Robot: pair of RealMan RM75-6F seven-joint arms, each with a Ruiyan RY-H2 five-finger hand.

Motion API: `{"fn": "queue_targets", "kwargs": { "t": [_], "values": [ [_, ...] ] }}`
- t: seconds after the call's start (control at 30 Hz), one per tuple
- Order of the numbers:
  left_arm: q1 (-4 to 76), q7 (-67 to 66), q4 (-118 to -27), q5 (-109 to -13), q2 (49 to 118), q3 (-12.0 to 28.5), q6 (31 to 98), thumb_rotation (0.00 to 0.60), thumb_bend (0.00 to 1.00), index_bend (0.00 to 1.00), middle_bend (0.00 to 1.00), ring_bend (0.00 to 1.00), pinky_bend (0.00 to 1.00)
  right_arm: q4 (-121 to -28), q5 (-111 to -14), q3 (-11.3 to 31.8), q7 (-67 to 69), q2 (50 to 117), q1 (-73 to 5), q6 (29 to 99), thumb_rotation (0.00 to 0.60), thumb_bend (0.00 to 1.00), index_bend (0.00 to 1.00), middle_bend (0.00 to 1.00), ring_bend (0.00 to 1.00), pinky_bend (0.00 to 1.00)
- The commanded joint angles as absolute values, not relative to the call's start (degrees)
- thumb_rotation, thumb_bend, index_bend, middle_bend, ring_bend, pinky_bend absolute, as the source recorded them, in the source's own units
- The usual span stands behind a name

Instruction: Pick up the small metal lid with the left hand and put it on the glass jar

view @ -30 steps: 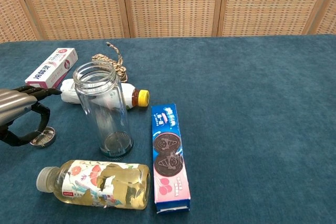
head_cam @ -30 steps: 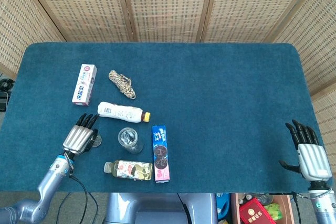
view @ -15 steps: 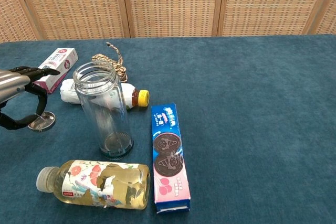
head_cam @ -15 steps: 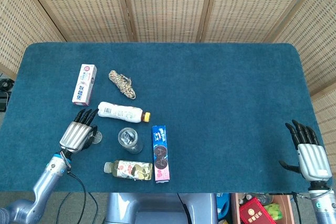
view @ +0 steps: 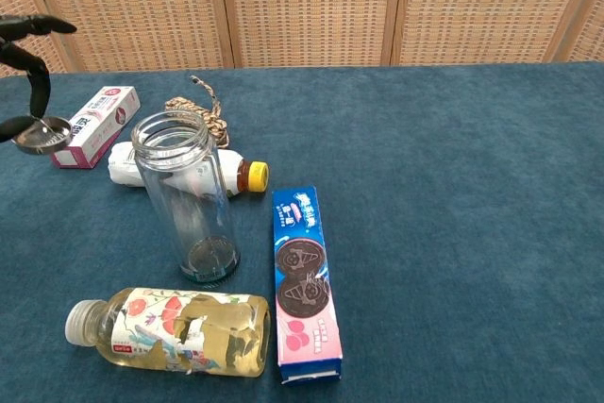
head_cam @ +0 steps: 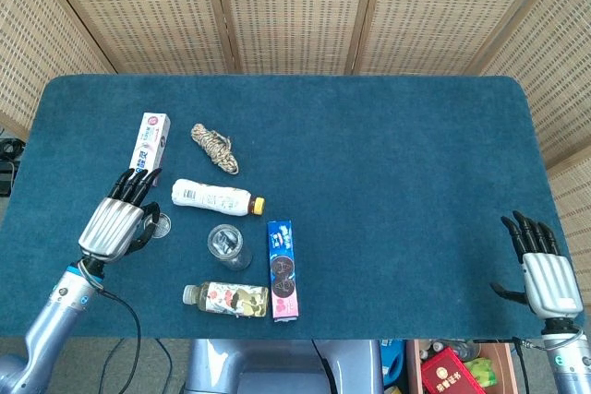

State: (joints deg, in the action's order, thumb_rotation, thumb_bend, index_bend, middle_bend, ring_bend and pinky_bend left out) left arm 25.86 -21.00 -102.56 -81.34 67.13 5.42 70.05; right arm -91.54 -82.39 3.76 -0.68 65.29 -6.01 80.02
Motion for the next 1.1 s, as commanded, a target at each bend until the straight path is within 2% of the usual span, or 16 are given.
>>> {"fn": "queue_targets", "kwargs": {
  "t": [0.03, 0.37, 1.1],
  "values": [
    [26.4, -21.1, -106.3, -81.4, 64.0, 6.9, 70.4, 0.6, 0.5, 0.58, 0.0, 0.0, 0.0, -91.6, -82.4, 3.7, -0.8, 65.3, -6.0, 80.0, 0.6, 0.02, 0.0, 0.0, 0.0, 0.0],
    [29.8, -23.9, -113.7, -79.8, 61.8, 9.8, 67.8, 0.6, 0.5, 0.58, 0.0, 0.0, 0.0, -91.6, -82.4, 3.8, -0.7, 65.3, -6.0, 80.1, 0.6, 0.02, 0.0, 0.0, 0.0, 0.0],
    [37.5, -33.7, -118.2, -74.6, 68.8, 11.0, 62.0, 0.6, 0.5, 0.58, 0.0, 0.0, 0.0, -91.3, -82.0, 3.9, -0.4, 65.3, -6.0, 79.9, 0.6, 0.02, 0.0, 0.0, 0.0, 0.0]
  ]
}}
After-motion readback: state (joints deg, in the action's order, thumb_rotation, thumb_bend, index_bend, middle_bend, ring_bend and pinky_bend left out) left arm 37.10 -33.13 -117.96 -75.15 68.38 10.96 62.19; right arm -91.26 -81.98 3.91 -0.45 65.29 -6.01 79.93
